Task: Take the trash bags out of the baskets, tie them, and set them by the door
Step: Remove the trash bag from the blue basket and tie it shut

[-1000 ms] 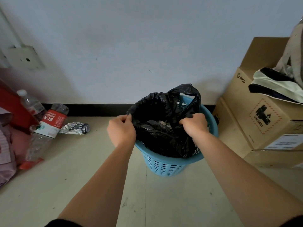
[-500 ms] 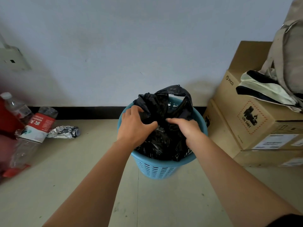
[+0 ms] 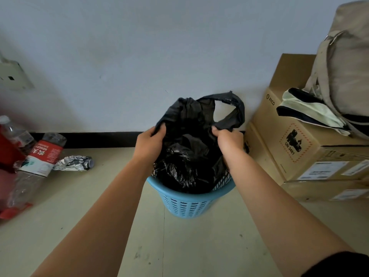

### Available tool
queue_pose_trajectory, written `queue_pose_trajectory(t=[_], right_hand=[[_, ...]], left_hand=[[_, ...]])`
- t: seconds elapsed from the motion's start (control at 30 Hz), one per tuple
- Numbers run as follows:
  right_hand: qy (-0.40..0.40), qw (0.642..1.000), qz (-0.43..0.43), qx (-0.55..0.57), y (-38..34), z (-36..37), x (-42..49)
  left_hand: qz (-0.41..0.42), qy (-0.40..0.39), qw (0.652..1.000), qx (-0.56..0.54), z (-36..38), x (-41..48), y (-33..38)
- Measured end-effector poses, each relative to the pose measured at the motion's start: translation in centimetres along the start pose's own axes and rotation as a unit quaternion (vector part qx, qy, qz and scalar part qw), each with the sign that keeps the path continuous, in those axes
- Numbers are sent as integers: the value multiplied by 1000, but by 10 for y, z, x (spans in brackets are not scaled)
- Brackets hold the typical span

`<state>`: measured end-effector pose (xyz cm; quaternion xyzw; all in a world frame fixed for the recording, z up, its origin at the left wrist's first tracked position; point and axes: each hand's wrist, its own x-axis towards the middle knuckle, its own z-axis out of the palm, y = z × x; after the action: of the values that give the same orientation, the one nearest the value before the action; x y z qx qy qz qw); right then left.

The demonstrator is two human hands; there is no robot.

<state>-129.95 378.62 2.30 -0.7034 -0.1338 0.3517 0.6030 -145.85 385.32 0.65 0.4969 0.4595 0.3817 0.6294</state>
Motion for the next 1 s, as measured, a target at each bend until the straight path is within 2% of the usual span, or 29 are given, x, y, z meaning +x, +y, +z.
queue_pose_trajectory(t=[0.13, 0.3, 0.47, 0.6, 0.67, 0.77, 1.0], right_hand=[[-37, 997, -55, 27, -38, -1, -15], [-114, 983, -90, 112, -80, 12, -42], [-234, 943, -136, 194, -95, 58, -78], [-336, 901, -124, 244, -96, 94, -111], [-356, 898, -109, 235, -89, 107, -125], [-338, 915, -86, 201, -76, 130, -140], [-290, 956, -35, -5, 19, 177, -141]], left_hand=[[4, -21, 995, -95, -4, -4, 33], [24, -37, 985, -169, -12, -26, 82], [89, -40, 968, -232, -54, -63, 122], [137, 17, 964, -226, -102, -84, 145], [144, 34, 964, -222, -120, -86, 148], [137, 70, 969, -193, -153, -78, 142], [23, 164, 985, -52, -216, -52, 67]])
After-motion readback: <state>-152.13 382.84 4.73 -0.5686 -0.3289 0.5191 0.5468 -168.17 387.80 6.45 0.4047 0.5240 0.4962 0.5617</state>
